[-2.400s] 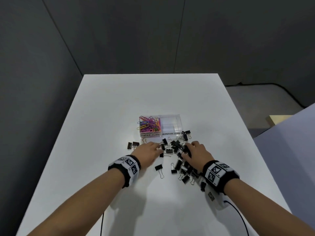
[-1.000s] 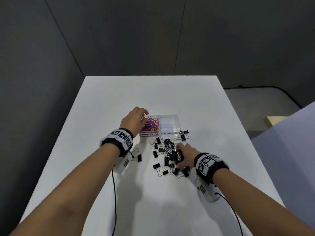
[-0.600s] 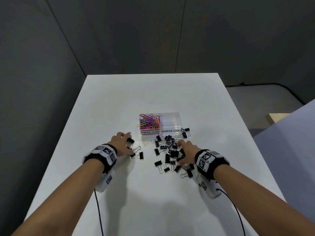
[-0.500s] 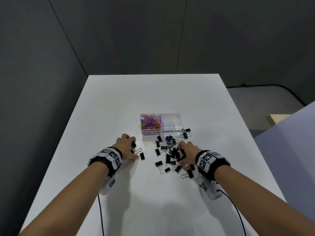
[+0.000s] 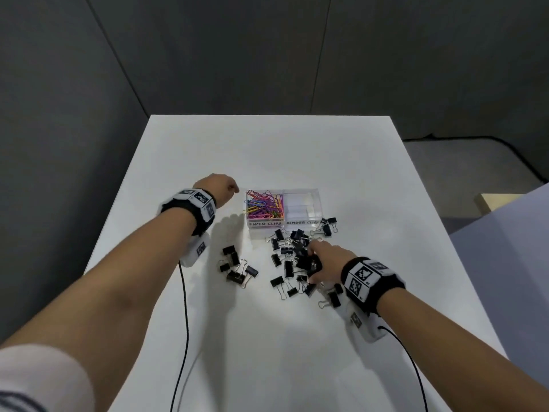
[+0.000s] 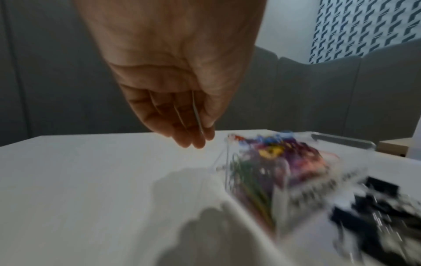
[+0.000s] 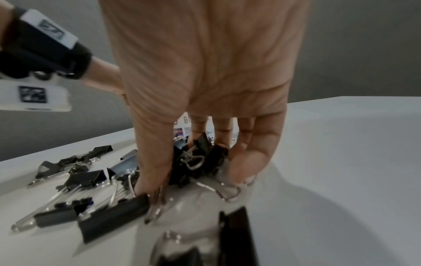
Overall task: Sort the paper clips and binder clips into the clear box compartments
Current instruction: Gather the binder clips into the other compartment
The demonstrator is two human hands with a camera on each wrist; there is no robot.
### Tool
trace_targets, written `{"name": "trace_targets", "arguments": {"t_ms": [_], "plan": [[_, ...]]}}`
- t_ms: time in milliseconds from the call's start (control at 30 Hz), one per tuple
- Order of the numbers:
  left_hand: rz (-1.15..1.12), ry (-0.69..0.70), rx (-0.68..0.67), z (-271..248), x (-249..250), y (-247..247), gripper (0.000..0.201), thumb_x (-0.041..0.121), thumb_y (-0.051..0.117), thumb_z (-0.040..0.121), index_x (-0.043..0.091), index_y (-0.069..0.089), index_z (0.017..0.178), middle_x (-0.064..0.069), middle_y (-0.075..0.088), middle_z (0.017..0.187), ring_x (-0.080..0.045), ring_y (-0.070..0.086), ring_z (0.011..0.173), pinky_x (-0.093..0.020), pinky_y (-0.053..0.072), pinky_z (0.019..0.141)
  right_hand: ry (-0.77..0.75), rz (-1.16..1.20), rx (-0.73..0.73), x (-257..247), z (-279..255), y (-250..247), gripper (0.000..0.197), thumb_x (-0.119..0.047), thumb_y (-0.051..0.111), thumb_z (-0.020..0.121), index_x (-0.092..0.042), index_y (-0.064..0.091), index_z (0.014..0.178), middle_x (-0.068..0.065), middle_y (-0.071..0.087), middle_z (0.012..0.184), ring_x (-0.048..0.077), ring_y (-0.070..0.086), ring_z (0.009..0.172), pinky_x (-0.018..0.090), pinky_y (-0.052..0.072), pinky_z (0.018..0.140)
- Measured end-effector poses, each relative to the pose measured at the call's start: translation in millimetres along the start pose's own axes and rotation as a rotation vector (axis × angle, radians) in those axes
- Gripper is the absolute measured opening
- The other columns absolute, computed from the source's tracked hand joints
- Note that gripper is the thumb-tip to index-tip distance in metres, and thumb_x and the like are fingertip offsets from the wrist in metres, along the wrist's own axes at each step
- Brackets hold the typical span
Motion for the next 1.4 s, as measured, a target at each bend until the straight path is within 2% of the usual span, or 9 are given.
{"name": "trace_targets", "arguments": {"t_ms": [333,533,767,867,933,967,1100,1300,1400], "plan": [[0.208,0.179,-0.331,63,67,27,0.036,0.011,0.048,0.095,0.014,0.057,0.13,-0.01,0.056,0.136,-0.027,0.052,0.125,-0.031,0.039,0.103,-0.053,-0.05,0.004,-26,14,-6,0.036,-0.007,0.061,0.085,-0.013,0.046,0.118,0.017,0.04,0.136,0.029,0.063,0.09,0.036,0.056,0.081],[0.268,0.194,-0.322,78,64,35,0.032,0.01,0.054,0.092,0.008,0.062,0.123,-0.013,0.062,0.128,-0.029,0.056,0.12,-0.032,0.043,0.098,0.016,-0.034,0.208,-24,13,-16,0.047,0.002,0.059,0.084,-0.011,0.043,0.126,0.014,0.044,0.13,0.028,0.051,0.114,0.038,0.051,0.093],[0.329,0.198,-0.34,90,56,51,0.028,0.007,0.053,0.092,0.002,0.066,0.116,-0.015,0.066,0.121,-0.032,0.06,0.113,-0.035,0.047,0.091,0.072,-0.006,0.191,-26,14,-8,0.056,0.005,0.054,0.083,-0.016,0.036,0.132,0.014,0.033,0.138,0.034,0.037,0.124,0.04,0.048,0.089],[0.356,0.207,-0.359,93,53,58,0.021,0.008,0.05,0.093,0.0,0.07,0.091,-0.02,0.067,0.095,-0.034,0.062,0.086,-0.029,0.043,0.07,0.109,0.02,0.178,-24,18,-8,0.049,0.001,0.056,0.085,-0.015,0.04,0.128,0.013,0.034,0.137,0.034,0.04,0.121,0.039,0.047,0.091],[0.364,0.198,-0.359,98,49,61,0.031,0.008,0.047,0.093,0.009,0.051,0.063,-0.008,0.047,0.064,-0.022,0.041,0.054,-0.023,0.032,0.058,0.129,0.059,0.159,-23,21,-7,0.047,0.0,0.059,0.084,-0.016,0.042,0.125,0.013,0.034,0.135,0.033,0.043,0.119,0.039,0.047,0.092],[0.365,0.194,-0.362,99,48,60,0.033,0.009,0.046,0.094,0.009,0.045,0.061,-0.002,0.038,0.058,-0.018,0.032,0.05,-0.023,0.029,0.058,0.136,0.075,0.149,-23,22,-7,0.047,0.0,0.059,0.084,-0.016,0.043,0.125,0.012,0.034,0.135,0.033,0.044,0.118,0.039,0.047,0.092],[0.333,0.194,-0.36,95,51,54,0.03,0.02,0.048,0.096,0.001,0.051,0.072,-0.004,0.037,0.055,-0.024,0.036,0.059,-0.026,0.03,0.067,0.159,0.099,0.119,-24,25,-7,0.046,0.002,0.06,0.083,-0.015,0.045,0.124,0.013,0.031,0.136,0.034,0.045,0.117,0.04,0.049,0.093],[0.321,0.199,-0.363,100,45,62,0.049,0.018,0.045,0.096,0.013,0.03,0.049,-0.003,0.03,0.052,-0.016,0.024,0.048,-0.024,0.023,0.05,0.159,0.112,0.094,-22,27,-6,0.046,-0.001,0.061,0.083,-0.014,0.046,0.124,0.014,0.028,0.137,0.036,0.044,0.118,0.041,0.048,0.095],[0.317,0.182,-0.361,97,47,63,0.051,0.023,0.04,0.099,0.01,0.03,0.051,-0.003,0.03,0.054,-0.016,0.024,0.048,-0.026,0.028,0.059,0.164,0.127,0.083,-21,28,-6,0.049,-0.003,0.063,0.083,-0.015,0.045,0.126,0.014,0.026,0.138,0.036,0.043,0.12,0.042,0.048,0.095]]}}
Point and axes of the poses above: each hand's wrist, its own z-axis towards the middle knuckle, its own y-axis out of the palm, x = y × z, the point moved 8 cm from there along z, towards the middle knuckle
